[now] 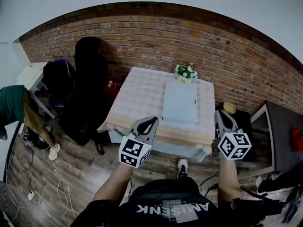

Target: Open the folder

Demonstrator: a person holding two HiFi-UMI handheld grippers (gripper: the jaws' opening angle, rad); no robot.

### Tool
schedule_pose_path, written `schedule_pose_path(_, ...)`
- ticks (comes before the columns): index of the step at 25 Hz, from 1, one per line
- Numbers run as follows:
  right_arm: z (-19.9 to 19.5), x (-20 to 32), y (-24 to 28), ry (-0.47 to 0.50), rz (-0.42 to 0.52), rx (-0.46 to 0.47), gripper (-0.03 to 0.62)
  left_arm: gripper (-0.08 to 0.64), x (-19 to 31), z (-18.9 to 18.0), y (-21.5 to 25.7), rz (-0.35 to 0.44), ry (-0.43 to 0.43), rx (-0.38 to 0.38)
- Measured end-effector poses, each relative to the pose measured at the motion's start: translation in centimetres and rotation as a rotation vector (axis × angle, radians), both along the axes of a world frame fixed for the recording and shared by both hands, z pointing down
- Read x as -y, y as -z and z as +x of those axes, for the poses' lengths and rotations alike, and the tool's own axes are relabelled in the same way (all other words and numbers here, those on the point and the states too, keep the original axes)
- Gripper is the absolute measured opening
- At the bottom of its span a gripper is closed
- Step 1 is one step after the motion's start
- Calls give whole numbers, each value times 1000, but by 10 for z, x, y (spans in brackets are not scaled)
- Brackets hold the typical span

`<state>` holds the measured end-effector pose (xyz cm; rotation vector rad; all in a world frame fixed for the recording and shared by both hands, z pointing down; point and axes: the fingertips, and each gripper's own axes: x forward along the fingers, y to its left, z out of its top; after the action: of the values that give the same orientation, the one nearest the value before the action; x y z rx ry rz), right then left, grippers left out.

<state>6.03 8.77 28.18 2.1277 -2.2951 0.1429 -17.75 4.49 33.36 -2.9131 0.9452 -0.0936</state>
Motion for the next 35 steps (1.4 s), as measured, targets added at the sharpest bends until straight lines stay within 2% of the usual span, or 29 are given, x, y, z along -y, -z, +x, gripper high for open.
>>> schedule_pose_path(12,99,101,-29,56,-67,45,43,14,71,96,-22,-41,43,51)
schedule_pose_path(16,124,133,-41,105,-100,39,43,14,93,120,-31,-52,67,87)
schedule_pose_path(21,156,171,-60,155,-134,53,43,14,113,148,-47,-120,102,130)
schedule_pose_path(24,173,190,-73,179,-152,66,43,14,120,167,-57,-105,103,152)
schedule_pose_path(28,187,214,-92,217,-175,85,43,14,128,179,-73,-114,138,185)
schedule_pose_path(35,208,243,-119,274,-214,111,43,15,140,194,-91,-136,209,201)
